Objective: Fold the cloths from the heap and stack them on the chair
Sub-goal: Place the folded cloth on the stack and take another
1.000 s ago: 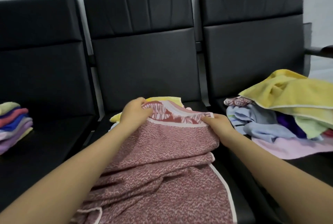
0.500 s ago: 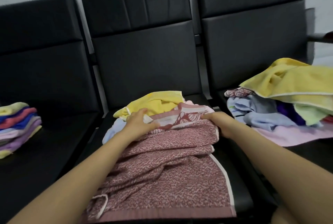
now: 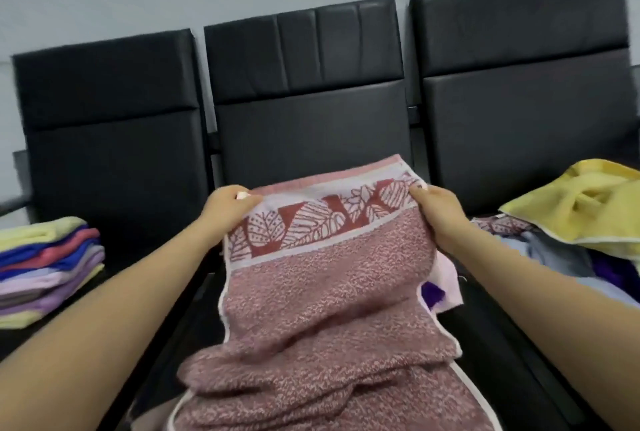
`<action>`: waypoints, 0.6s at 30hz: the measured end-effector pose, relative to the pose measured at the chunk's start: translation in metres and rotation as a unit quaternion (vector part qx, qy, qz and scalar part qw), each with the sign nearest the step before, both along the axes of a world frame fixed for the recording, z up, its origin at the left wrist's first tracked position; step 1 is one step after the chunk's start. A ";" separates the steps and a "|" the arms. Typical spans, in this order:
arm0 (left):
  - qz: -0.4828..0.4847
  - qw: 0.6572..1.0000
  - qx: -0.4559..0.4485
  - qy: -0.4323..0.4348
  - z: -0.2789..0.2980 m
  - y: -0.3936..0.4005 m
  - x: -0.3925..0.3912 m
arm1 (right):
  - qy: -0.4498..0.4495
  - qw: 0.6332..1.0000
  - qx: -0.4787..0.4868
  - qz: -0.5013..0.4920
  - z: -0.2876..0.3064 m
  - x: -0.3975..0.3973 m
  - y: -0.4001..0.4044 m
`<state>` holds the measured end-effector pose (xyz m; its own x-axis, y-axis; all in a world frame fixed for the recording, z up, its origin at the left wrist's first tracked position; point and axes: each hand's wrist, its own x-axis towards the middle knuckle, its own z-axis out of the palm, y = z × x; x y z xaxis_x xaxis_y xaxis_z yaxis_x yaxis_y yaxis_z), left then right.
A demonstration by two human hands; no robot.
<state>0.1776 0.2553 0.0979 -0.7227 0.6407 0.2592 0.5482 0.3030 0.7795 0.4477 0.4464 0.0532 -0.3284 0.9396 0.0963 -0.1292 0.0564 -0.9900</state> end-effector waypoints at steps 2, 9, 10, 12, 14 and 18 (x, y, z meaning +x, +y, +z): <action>0.042 0.996 -0.007 0.072 0.013 0.014 -0.019 | -0.030 0.999 0.026 -0.035 0.012 -0.021 0.013; 0.137 0.983 -0.088 0.090 -0.019 0.050 0.003 | -0.410 0.898 0.131 -0.088 -0.010 -0.044 -0.004; 0.115 0.987 -0.082 0.072 -0.030 0.048 0.012 | -0.409 0.894 0.169 -0.072 -0.015 -0.040 -0.015; 0.081 0.995 -0.052 0.022 -0.049 0.030 0.036 | -0.394 0.887 0.237 -0.046 -0.027 -0.023 -0.044; 0.056 0.998 -0.001 -0.005 -0.061 0.010 0.062 | -0.353 0.898 0.261 -0.032 -0.031 -0.005 -0.071; -0.034 0.998 0.053 0.016 -0.074 -0.043 0.122 | -0.280 0.922 0.262 0.041 -0.037 0.033 -0.128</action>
<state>0.2995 0.2125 0.0236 -0.6689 0.6551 0.3512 0.5900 0.1806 0.7870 0.4812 0.3187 0.0167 -0.5322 0.7820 0.3244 0.3700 0.5595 -0.7416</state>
